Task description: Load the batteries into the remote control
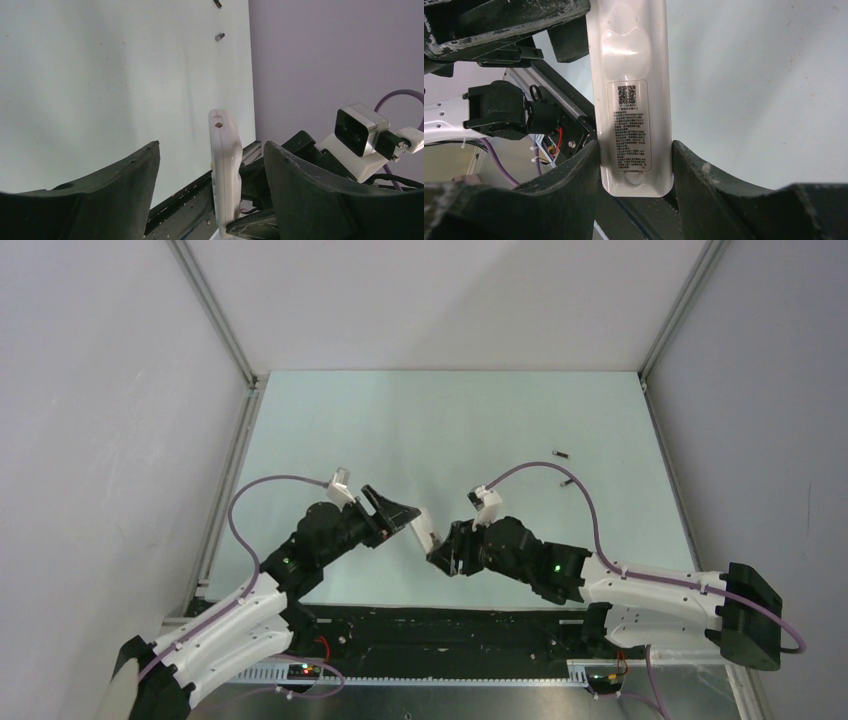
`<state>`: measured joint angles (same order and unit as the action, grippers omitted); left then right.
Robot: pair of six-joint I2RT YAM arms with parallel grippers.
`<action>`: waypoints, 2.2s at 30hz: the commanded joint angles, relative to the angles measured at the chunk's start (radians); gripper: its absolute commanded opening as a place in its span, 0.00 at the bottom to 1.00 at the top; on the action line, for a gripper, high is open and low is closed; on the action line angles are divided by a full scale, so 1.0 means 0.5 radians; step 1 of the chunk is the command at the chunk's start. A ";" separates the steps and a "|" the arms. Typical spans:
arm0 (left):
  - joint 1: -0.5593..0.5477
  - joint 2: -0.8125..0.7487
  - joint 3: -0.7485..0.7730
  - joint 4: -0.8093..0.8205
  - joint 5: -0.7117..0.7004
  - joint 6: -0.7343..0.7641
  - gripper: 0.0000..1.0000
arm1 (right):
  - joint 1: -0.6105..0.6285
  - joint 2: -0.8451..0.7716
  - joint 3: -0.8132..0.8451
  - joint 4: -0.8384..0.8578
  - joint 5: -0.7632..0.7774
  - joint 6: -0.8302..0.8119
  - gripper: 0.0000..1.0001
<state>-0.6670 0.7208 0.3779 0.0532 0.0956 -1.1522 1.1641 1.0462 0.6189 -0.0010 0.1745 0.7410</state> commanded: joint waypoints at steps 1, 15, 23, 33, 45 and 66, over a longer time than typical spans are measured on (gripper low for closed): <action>-0.066 0.059 0.120 0.122 -0.080 0.017 0.79 | -0.009 -0.007 0.004 0.151 -0.045 0.009 0.29; -0.142 0.243 0.192 0.147 -0.054 0.059 0.38 | -0.010 -0.004 0.006 0.127 -0.054 -0.040 0.29; -0.145 0.252 0.180 0.159 -0.031 0.089 0.01 | -0.015 -0.008 0.006 0.123 -0.031 -0.099 0.40; -0.146 0.257 0.290 -0.351 -0.405 0.035 0.00 | 0.200 0.101 0.167 -0.027 0.435 -0.655 0.90; -0.147 0.152 0.389 -0.812 -0.715 -0.256 0.00 | 0.645 0.768 0.630 -0.138 1.168 -1.196 0.90; -0.147 0.270 0.526 -0.983 -0.525 -0.288 0.00 | 0.639 1.038 0.708 -0.089 1.331 -1.323 0.47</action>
<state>-0.7403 0.8547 0.6064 -0.4236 -0.1978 -1.3033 1.4902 1.5528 0.9215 -0.0708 0.7788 0.0956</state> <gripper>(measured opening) 0.273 0.512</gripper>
